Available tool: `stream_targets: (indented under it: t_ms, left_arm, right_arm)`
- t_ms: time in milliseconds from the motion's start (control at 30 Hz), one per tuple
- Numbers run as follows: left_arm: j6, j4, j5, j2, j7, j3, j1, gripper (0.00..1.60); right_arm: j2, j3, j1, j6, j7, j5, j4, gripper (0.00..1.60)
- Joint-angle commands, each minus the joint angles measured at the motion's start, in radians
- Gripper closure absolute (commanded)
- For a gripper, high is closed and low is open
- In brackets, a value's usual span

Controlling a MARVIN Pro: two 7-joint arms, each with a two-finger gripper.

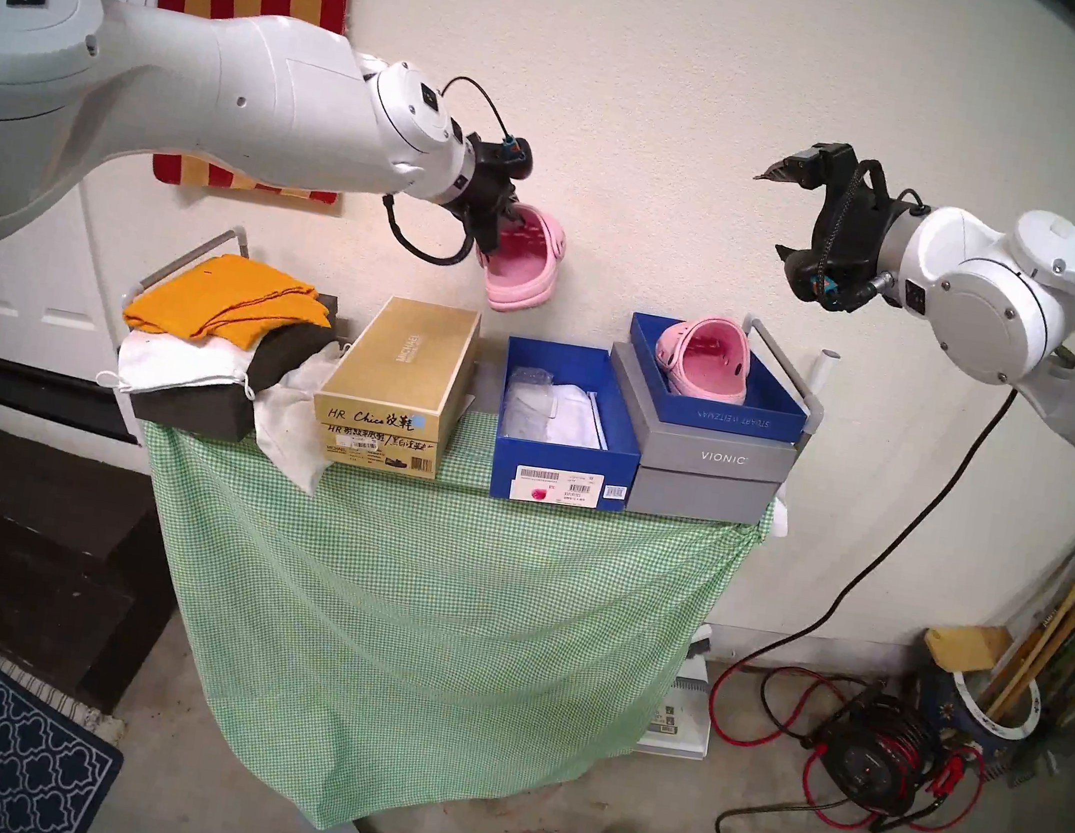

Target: Take shoe out of the box

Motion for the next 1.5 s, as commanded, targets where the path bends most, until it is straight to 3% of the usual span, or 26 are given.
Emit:
stream_targets:
  t_ms: [0,300,633,800,1033,1300,1467]
  left_arm:
    - [-0.006,0.015,-0.009,0.037,-0.049,-0.004,-0.03,1.6]
    - [-0.001,-0.109,0.018,0.115,-0.083,0.013,-0.119,1.6]
    - [-0.007,-0.204,0.088,0.233,-0.083,0.079,-0.215,1.6]
    - [-0.001,-0.324,0.118,0.306,-0.073,0.117,-0.275,1.6]
    - [0.008,-0.425,0.13,0.362,-0.083,0.155,-0.313,1.6]
    - [0.05,-0.586,0.195,0.443,0.013,0.218,-0.391,1.6]
    - [0.057,-0.609,0.23,0.448,0.104,0.244,-0.367,1.6]
  right_arm:
    - [-0.003,0.002,0.003,-0.002,0.001,-0.001,0.002,0.0]
    - [-0.003,0.002,0.003,-0.002,0.0,-0.001,0.002,0.0]
    - [-0.003,0.003,0.002,-0.002,0.0,-0.001,0.002,0.0]
    - [-0.003,0.003,0.002,-0.002,0.0,-0.001,0.002,0.0]
    - [-0.003,0.003,0.002,-0.002,0.001,-0.001,0.002,0.0]
    - [-0.003,0.003,0.002,-0.002,0.001,-0.001,0.002,0.0]
    - [-0.003,0.003,0.002,-0.003,0.001,-0.001,0.002,0.0]
